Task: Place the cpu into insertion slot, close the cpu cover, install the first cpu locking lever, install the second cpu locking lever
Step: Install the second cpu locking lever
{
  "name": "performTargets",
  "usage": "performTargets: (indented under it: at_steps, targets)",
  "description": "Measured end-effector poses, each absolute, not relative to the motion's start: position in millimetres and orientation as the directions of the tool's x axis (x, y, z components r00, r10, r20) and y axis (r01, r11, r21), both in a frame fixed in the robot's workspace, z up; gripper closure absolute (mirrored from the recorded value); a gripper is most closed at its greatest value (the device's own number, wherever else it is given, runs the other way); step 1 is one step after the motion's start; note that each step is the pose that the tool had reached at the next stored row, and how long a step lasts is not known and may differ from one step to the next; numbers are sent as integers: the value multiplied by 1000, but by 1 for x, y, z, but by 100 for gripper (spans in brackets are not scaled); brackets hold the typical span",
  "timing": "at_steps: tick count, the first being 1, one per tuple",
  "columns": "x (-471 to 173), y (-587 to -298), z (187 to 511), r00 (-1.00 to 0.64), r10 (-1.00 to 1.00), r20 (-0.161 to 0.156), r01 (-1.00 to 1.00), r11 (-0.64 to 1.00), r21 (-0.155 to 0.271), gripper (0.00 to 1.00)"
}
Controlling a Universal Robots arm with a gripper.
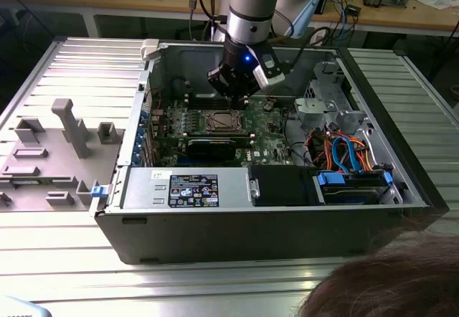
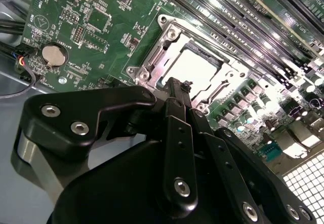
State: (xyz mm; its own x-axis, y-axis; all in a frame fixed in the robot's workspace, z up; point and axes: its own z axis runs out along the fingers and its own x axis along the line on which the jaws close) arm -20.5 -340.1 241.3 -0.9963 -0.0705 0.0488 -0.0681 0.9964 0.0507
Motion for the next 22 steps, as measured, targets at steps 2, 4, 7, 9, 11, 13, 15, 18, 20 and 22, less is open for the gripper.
performTargets:
  at_steps: [2, 4, 7, 9, 11, 13, 15, 18, 20, 22]
  targets:
    - [-21, -341, 241, -996, -71, 49, -68, 996, 51, 89]
    - [-21, -342, 241, -996, -71, 49, -68, 996, 51, 89]
    - [-21, -343, 241, -996, -71, 49, -68, 996, 51, 89]
    - [-21, -344, 241, -996, -71, 49, -68, 996, 51, 89]
    - [-21, -345, 241, -996, -71, 49, -68, 996, 51, 89]
    - [-21, -346, 241, -996, -71, 49, -68, 996, 51, 89]
    - [-21, -346, 241, -996, -71, 49, -68, 996, 51, 89]
    - [-21, -347, 241, -996, -71, 49, -68, 996, 51, 89]
    - [-21, -349, 241, -996, -71, 49, -68, 996, 51, 89]
    - [-21, -350, 241, -996, -71, 49, -68, 996, 51, 89]
